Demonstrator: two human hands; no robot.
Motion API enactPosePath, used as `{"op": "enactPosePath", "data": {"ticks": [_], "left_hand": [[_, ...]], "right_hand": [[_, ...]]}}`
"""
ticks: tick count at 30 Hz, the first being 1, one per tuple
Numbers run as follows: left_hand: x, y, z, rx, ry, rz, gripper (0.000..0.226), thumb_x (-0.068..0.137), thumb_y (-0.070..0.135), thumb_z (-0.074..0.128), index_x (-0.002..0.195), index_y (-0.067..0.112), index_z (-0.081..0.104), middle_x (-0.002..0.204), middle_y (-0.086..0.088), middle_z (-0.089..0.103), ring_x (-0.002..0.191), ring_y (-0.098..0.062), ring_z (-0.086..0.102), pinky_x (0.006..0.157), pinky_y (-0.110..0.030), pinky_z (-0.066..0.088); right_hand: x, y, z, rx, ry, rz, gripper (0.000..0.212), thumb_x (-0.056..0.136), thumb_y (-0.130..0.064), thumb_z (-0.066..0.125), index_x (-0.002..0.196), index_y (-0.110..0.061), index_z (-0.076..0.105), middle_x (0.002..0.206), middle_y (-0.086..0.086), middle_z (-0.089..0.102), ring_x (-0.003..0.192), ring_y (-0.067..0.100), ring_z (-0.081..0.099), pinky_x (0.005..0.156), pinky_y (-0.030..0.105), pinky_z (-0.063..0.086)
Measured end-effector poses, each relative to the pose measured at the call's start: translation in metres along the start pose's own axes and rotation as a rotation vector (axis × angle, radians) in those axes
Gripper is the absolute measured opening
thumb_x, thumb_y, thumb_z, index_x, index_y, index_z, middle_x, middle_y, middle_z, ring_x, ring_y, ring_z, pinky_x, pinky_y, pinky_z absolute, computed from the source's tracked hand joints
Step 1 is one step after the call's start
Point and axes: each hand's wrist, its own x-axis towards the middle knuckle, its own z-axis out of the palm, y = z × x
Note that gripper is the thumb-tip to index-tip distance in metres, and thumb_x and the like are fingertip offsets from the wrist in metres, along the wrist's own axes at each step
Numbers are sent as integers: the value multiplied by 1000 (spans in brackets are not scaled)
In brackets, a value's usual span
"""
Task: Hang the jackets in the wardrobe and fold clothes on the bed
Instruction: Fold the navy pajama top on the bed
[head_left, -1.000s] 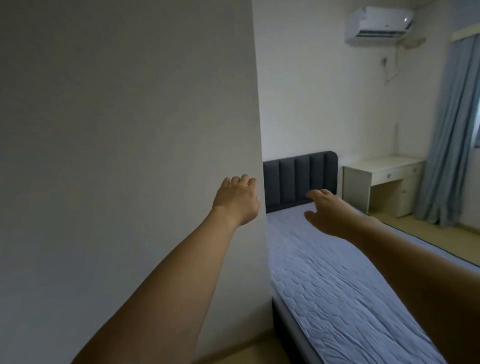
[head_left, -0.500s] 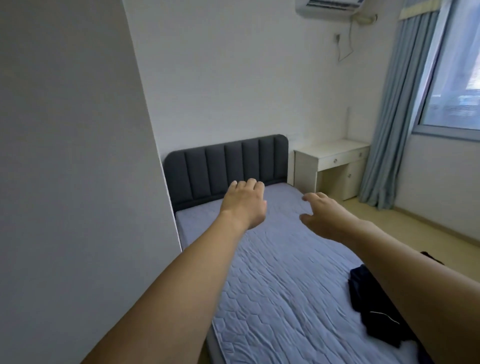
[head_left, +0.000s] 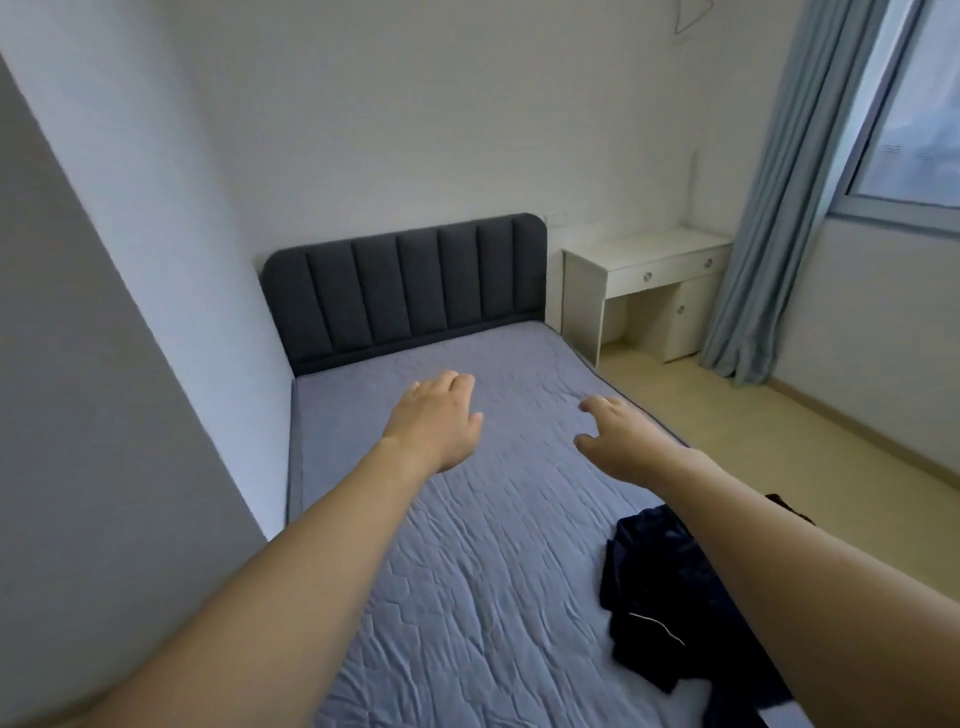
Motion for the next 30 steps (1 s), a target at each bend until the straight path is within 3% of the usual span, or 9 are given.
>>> {"op": "enactPosePath", "data": {"ticks": [7, 13, 18, 26, 30], "left_hand": [[119, 134, 117, -167, -183, -57, 48, 99, 34, 41, 139, 8, 38, 146, -12, 38, 129, -32, 42, 105, -42, 37], [217, 271, 271, -159, -351, -41, 45, 97, 30, 43, 136, 10, 40, 142, -10, 42, 128, -31, 43, 105, -42, 37], [288, 357, 425, -189, -573, -91, 43, 95, 28, 43, 134, 13, 42, 141, -7, 43, 128, -29, 41, 104, -40, 37], [340, 485, 656, -365, -907, -195, 57, 87, 28, 49, 142, 21, 35, 143, -3, 40, 120, -23, 47, 98, -37, 45], [349, 524, 735, -318, -844, -223, 84, 84, 40, 59, 152, 23, 13, 143, -2, 45, 132, -26, 40, 115, -45, 24]], "right_hand": [[63, 205, -14, 32, -59, 138, 56, 96, -28, 46, 147, -14, 30, 152, 7, 31, 136, 25, 35, 108, 37, 34], [144, 427, 3, 47, -160, 294, 56, 96, -27, 46, 146, -11, 30, 151, 10, 30, 133, 28, 38, 104, 38, 38], [209, 607, 58, 76, -244, 379, 44, 93, -23, 47, 134, -9, 43, 138, 12, 41, 124, 30, 44, 102, 40, 40], [233, 829, 206, 84, -375, 650, 76, 87, -31, 54, 150, -13, 17, 156, 12, 17, 139, 35, 26, 110, 42, 31], [234, 882, 268, 68, -373, 697, 106, 80, -55, 63, 153, -22, -6, 160, 3, 7, 145, 30, 15, 113, 44, 23]]}}
